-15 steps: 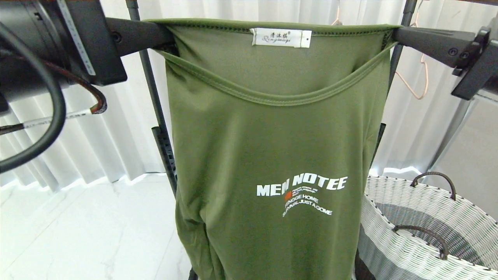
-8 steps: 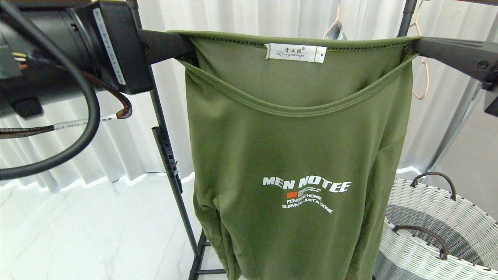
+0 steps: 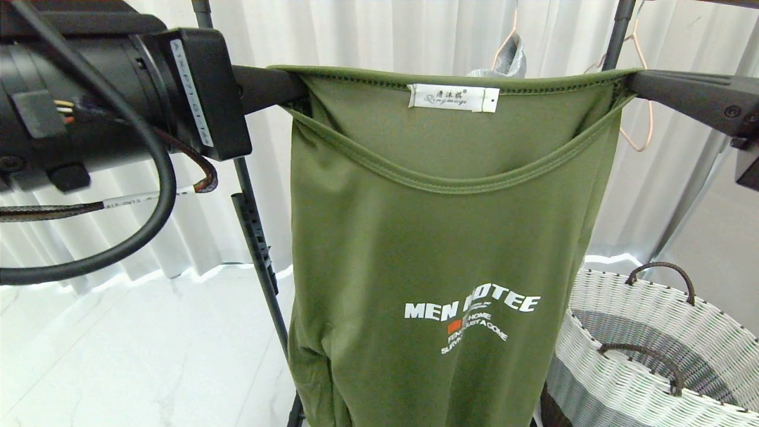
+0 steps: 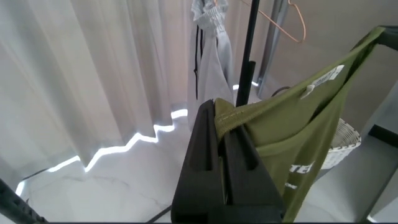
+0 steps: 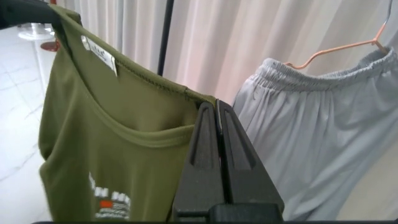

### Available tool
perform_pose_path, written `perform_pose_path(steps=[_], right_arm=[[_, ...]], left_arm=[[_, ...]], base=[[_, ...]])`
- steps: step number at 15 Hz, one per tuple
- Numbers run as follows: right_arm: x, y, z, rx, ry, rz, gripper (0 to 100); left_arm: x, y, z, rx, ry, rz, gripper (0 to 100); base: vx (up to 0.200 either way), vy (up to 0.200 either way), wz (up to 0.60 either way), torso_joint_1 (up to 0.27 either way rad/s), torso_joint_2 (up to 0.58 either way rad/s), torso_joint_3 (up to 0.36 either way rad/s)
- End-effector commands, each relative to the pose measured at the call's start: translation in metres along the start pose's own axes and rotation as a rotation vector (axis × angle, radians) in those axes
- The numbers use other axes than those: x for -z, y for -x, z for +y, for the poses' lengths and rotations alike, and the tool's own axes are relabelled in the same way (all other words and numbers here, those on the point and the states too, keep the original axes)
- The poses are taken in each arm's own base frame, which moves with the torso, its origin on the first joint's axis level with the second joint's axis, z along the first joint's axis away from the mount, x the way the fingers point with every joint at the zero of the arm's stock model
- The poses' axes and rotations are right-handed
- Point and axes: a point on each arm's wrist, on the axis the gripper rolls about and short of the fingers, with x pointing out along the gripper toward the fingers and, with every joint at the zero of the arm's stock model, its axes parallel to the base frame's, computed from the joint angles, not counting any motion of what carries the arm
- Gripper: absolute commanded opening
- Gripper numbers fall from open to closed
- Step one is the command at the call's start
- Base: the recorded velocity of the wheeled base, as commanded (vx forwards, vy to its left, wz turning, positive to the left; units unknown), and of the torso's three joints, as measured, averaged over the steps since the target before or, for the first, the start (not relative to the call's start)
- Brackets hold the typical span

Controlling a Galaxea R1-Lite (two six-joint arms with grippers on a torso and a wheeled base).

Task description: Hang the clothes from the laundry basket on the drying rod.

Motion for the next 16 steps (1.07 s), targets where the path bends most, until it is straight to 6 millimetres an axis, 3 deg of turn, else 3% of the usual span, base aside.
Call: perform_pose_path(steps=[1, 2, 3, 8, 11, 13, 14, 16], right_arm=[[0.001, 0.000, 0.000, 0.000, -0.005, 0.014, 0], [0.004, 0.001, 0.001, -0.004, -0.014, 0.038, 0], [0.004, 0.001, 0.001, -0.004, -0.017, 0.047, 100], [0.013, 0.008, -0.001, 0.029, -0.023, 0.073, 100], [0.030, 0.024, -0.013, 0.134, -0.031, 0.140, 100], [0.049, 0.040, -0.025, 0.255, -0.059, 0.236, 100], [0.078, 0.058, -0.035, 0.366, -0.126, 0.368, 100], [0.119, 0.081, -0.039, 0.476, -0.217, 0.516, 100]], left_arm=[[0.000, -0.002, 0.000, -0.001, -0.002, 0.002, 0], [0.000, -0.002, 0.000, -0.001, -0.002, 0.000, 0], [0.000, -0.002, 0.000, -0.001, -0.002, 0.002, 0], [0.003, -0.003, 0.002, -0.020, -0.002, 0.015, 0], [0.026, 0.002, 0.021, -0.132, -0.015, 0.087, 0], [0.046, 0.014, 0.036, -0.246, -0.034, 0.148, 0], [0.064, 0.026, 0.046, -0.328, -0.029, 0.198, 0], [0.092, 0.039, 0.058, -0.412, -0.014, 0.280, 0]], base=[[0.000, 0.000, 0.00, 0.000, 0.00, 0.000], [0.000, 0.000, 0.00, 0.000, 0.00, 0.000], [0.000, 0.000, 0.00, 0.000, 0.00, 0.000], [0.000, 0.000, 0.00, 0.000, 0.00, 0.000], [0.000, 0.000, 0.00, 0.000, 0.00, 0.000], [0.000, 0.000, 0.00, 0.000, 0.00, 0.000], [0.000, 0.000, 0.00, 0.000, 0.00, 0.000], [0.000, 0.000, 0.00, 0.000, 0.00, 0.000]])
